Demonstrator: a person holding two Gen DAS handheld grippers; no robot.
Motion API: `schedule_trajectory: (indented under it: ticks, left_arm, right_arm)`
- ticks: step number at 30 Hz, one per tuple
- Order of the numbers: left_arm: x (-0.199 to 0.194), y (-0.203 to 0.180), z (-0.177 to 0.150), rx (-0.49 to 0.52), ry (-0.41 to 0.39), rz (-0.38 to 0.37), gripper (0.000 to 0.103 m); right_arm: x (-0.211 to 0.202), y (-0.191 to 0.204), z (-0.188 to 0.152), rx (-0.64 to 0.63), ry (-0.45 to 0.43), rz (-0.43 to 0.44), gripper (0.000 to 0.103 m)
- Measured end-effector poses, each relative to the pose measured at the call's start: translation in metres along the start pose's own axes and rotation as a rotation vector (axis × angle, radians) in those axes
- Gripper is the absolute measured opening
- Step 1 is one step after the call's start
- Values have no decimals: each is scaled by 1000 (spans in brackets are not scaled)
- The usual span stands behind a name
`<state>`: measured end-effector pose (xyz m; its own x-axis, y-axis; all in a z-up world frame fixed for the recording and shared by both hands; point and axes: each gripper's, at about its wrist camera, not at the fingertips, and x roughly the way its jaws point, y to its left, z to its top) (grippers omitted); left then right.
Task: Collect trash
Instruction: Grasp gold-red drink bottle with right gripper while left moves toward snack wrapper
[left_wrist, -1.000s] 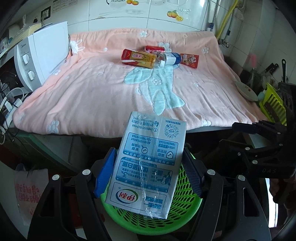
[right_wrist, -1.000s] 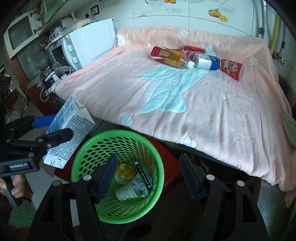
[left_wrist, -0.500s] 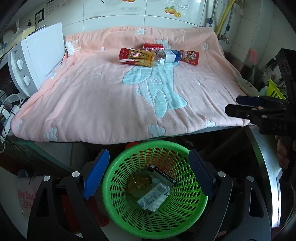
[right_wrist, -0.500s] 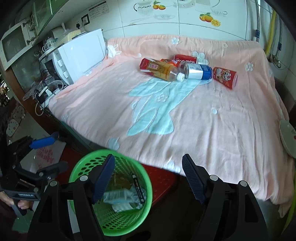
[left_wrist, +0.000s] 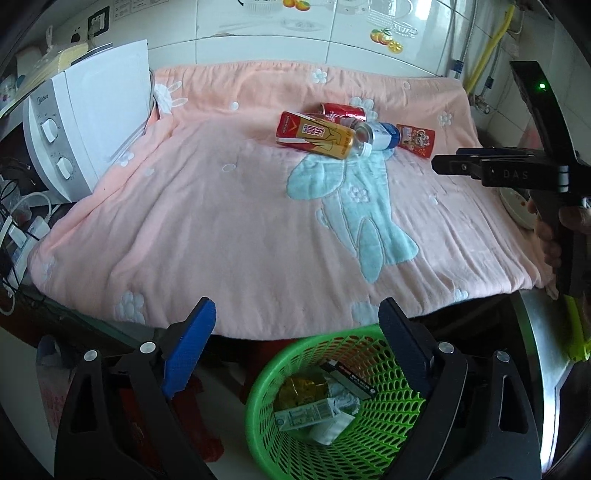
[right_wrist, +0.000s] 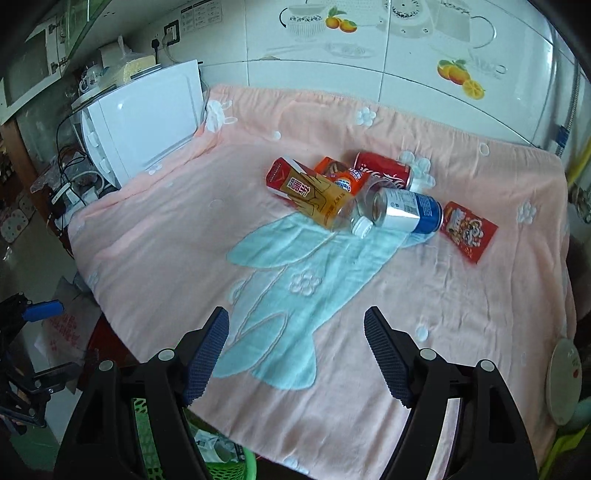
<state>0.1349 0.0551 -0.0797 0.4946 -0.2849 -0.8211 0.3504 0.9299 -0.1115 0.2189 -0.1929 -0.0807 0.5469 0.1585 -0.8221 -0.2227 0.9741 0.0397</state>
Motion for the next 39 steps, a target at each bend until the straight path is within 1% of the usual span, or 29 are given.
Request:
schedule_trajectory:
  ticks: [2, 8, 11, 14, 16, 26, 31, 35, 39]
  left_arm:
    - [4, 7, 7, -4, -1, 1, 89]
    - [20, 23, 25, -4, 8, 12, 89]
    - [26, 29, 31, -8, 13, 14, 89]
    - [32, 37, 35, -16, 17, 18, 89]
    - [38, 43, 36, -24, 26, 18, 89]
    - [62, 71, 43, -59, 58, 34, 89]
    - [73, 81, 46, -69, 73, 37, 89]
    - [78, 87, 48, -74, 75, 38, 89]
    - [83, 91, 50, -76, 79, 42, 89]
  right_arm:
    - [14, -2, 17, -32, 0, -14, 73]
    - [54, -3, 57, -117, 17, -22, 73]
    - [75, -3, 74, -156, 26, -25, 75]
    - [98, -1, 88, -194, 44, -26, 75]
    - [115, 2, 95, -239, 56, -51, 75]
    - [181, 7, 121, -371, 141, -111, 75]
    - [206, 6, 128, -406, 182, -131, 75]
    - [221, 5, 128, -439, 190, -166, 80]
    - [233, 2, 131, -433, 206, -162, 80]
